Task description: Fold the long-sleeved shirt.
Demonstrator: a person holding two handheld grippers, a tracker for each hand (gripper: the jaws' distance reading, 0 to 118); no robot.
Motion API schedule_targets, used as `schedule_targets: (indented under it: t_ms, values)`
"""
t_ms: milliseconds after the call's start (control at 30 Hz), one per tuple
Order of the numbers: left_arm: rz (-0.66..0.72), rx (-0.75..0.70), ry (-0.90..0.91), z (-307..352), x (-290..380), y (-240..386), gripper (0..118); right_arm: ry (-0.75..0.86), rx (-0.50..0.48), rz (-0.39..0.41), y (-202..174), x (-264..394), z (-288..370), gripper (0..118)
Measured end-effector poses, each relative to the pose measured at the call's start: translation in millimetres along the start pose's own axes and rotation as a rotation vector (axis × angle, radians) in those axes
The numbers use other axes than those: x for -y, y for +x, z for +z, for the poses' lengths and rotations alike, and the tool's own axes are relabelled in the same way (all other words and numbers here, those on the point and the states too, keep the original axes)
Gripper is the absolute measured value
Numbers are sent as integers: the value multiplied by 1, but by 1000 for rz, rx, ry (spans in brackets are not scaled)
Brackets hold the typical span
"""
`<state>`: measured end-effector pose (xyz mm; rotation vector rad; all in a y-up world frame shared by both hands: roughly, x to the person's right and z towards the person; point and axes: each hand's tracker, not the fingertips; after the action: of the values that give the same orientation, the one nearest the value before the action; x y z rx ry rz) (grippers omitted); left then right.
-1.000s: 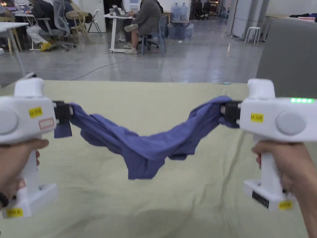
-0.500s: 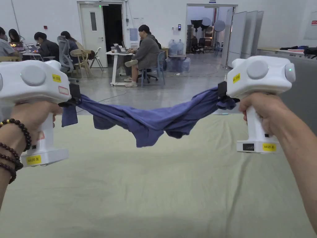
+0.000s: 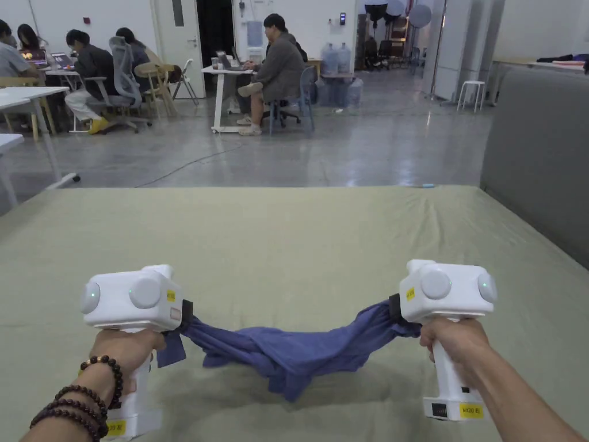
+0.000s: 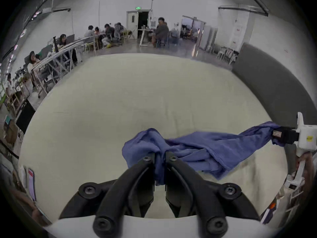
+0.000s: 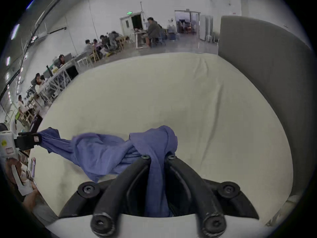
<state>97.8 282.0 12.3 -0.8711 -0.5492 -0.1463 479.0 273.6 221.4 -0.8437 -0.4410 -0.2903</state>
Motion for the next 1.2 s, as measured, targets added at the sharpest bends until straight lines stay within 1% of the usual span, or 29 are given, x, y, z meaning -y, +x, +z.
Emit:
schedule_targets:
  t_ms: [67, 167, 300, 467, 600, 633, 667, 700, 733, 767, 800, 833, 867, 900, 933, 967, 1000, 1033, 1067, 1100, 1133, 1167, 1200]
  values:
    - [-5, 3, 1, 4, 7, -5, 3, -3, 5, 14, 3, 10, 0, 6]
    - [-1, 39, 16, 26, 25, -17, 3, 5, -12, 6, 10, 37, 18, 6]
    - [-80, 21, -7, 50, 73, -30, 3, -1, -28, -13, 25, 94, 44, 6]
    - [-55, 35, -56, 71, 143, -42, 3, -23, -30, -66, 38, 168, 68, 6]
    - [-52, 47, -96, 73, 188, -48, 3, -75, -9, -70, 38, 205, 68, 6]
    - [-42, 57, -103, 72, 193, -48, 3, -82, -5, -66, 36, 209, 65, 8]
    - [-25, 56, -99, 72, 200, -46, 3, -80, -12, -67, 37, 213, 62, 12]
    - [-12, 60, -102, 74, 202, -45, 9, -81, -19, -72, 37, 214, 64, 35]
    - [-10, 70, -97, 79, 203, -44, 20, -66, -29, -85, 37, 216, 70, 66]
    - [-7, 65, -70, 85, 203, -42, 49, -51, -20, -90, 37, 216, 76, 98]
    - [-17, 68, -41, 93, 204, -37, 99, -5, -15, -87, 36, 217, 87, 113]
    - [-39, 76, -1, 101, 204, -35, 118, 55, -28, -75, 36, 219, 102, 113]
    - [-38, 60, 70, 114, 204, -35, 117, 79, -21, -66, 34, 220, 115, 113]
    - [-44, 56, 45, 122, 204, -33, 117, 91, 2, -63, 32, 220, 129, 113]
    - [-51, 47, 82, 132, 205, -27, 117, 104, 11, -68, 28, 222, 144, 110]
    - [-48, 37, 67, 140, 204, -21, 114, 147, -13, -80, 27, 227, 158, 97]
    - [-42, 29, 74, 147, 205, -19, 81, 181, -46, -75, 27, 230, 168, 50]
    - [-42, 66, 124, 154, 206, -17, 23, 194, -60, -59, 24, 232, 175, 3]
    - [-32, 93, 142, 155, 205, -12, 0, 168, -30, -63, 21, 233, 176, 0]
    - [-30, 71, 115, 154, 207, -10, 0, 157, 32, -71, 19, 237, 174, 0]
    - [-22, 85, 126, 155, 206, -8, 0, 172, 20, -61, 18, 240, 172, 0]
    - [-35, 117, 87, 154, 206, -5, 0, 170, 7, -59, 21, 236, 172, 0]
    - [-37, 121, 91, 159, 205, 3, 0, 165, 0, -58, 21, 235, 170, 0]
